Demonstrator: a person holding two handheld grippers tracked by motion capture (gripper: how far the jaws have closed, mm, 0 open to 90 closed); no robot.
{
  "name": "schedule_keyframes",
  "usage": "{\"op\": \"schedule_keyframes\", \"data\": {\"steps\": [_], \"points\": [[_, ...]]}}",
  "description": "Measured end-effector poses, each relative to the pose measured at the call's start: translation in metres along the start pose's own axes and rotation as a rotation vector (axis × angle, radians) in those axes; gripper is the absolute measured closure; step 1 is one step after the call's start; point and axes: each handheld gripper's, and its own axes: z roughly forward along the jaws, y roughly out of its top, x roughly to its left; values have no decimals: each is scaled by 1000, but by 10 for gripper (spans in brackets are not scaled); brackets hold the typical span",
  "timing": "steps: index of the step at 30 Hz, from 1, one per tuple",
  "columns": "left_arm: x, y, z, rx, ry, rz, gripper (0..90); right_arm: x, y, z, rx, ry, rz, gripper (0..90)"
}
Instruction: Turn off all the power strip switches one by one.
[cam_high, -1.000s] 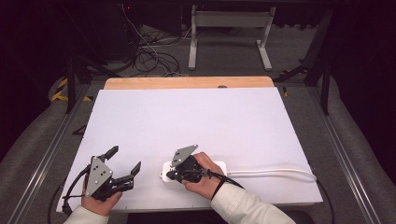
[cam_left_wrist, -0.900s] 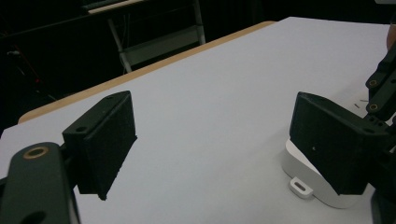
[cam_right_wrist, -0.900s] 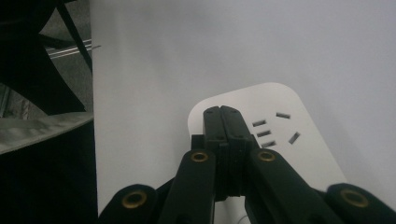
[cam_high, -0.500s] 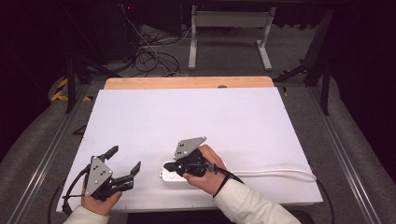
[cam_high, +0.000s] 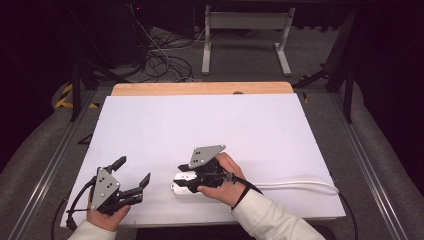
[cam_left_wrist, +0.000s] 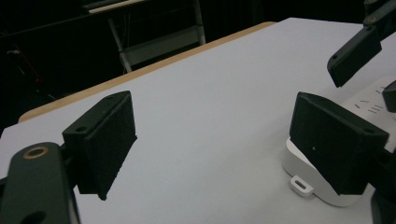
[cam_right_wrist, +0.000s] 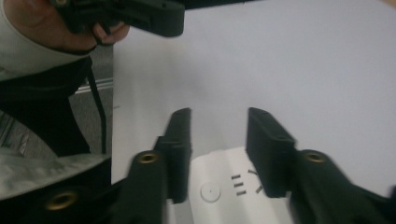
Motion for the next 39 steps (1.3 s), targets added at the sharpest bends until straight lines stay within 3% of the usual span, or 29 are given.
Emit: {"op": "schedule_keyframes", "data": {"steps": [3,4,5,6,12,21,32,39], "points": [[1,0,-1,1,1,0,151,-1,0,-4,-9,-1,8,484],[1,0,-1,-2,1,-5,151,-4,-1,-9,-12,-20,29,398],[1,0,-1,-5,2,-2,151,-4,-1,-9,-12,-20,29,398],[1,0,-1,-5,2,-2,151,-4,-2,-11,-3,-32,65,361],[1,0,0,-1,0,2,151,-10,-6,-27,-20,-93,-3,265],[0,0,1,8,-4,0,135,-21,-17,-64,-102,-153,59,198],[0,0,2,33,-20,-5,127,-34,-40,-107,-136,-239,109,106],[0,1,3,38,-24,-3,126,-40,-57,-125,-146,-283,140,77]]}}
